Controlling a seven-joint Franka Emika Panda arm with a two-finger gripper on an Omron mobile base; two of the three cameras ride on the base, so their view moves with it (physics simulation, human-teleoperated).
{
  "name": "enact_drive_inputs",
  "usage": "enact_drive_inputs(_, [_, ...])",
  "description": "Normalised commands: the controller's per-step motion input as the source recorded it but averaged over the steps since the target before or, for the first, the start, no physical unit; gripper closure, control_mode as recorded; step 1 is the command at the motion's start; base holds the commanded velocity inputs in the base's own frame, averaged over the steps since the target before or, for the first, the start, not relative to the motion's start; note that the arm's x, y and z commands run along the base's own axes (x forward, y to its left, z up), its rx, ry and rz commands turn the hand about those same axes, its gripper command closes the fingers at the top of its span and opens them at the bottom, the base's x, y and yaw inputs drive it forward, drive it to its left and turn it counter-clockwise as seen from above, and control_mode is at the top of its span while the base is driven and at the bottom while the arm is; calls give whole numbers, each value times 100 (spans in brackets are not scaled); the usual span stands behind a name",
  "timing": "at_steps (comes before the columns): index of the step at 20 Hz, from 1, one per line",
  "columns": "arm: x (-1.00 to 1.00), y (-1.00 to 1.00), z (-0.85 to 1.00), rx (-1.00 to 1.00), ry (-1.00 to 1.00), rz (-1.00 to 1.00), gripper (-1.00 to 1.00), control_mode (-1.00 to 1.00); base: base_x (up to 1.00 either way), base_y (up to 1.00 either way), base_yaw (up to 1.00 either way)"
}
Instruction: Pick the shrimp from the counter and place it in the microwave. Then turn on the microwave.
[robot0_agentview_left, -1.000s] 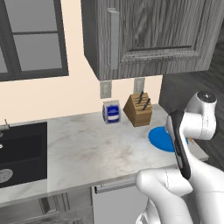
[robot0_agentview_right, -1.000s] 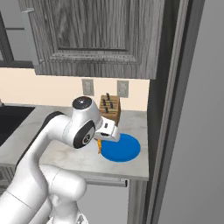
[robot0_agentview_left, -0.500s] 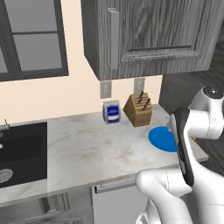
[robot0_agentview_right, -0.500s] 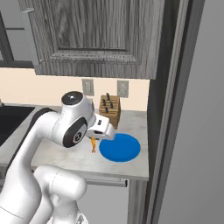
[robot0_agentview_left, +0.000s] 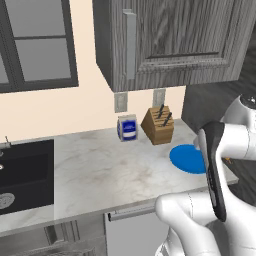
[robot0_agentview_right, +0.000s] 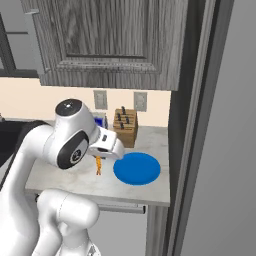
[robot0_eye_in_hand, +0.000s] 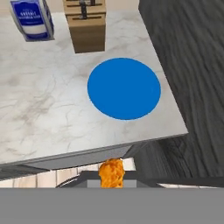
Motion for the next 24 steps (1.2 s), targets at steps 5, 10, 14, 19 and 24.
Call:
enact_drive_inputs(5, [-28, 7, 25, 0, 1, 0, 100, -100, 0, 0, 0])
enact_drive_inputs(10, [-22, 6, 20, 0, 2, 0, 100, -100, 0, 0, 0])
enact_drive_inputs(14, [-20, 5, 17, 0, 1, 0, 100, -100, 0, 0, 0])
enact_drive_inputs(19, [-16, 4, 15, 0, 0, 0, 100, -100, 0, 0, 0])
enact_drive_inputs(24, [-6, 3, 3, 0, 0, -5, 100, -100, 0, 0, 0])
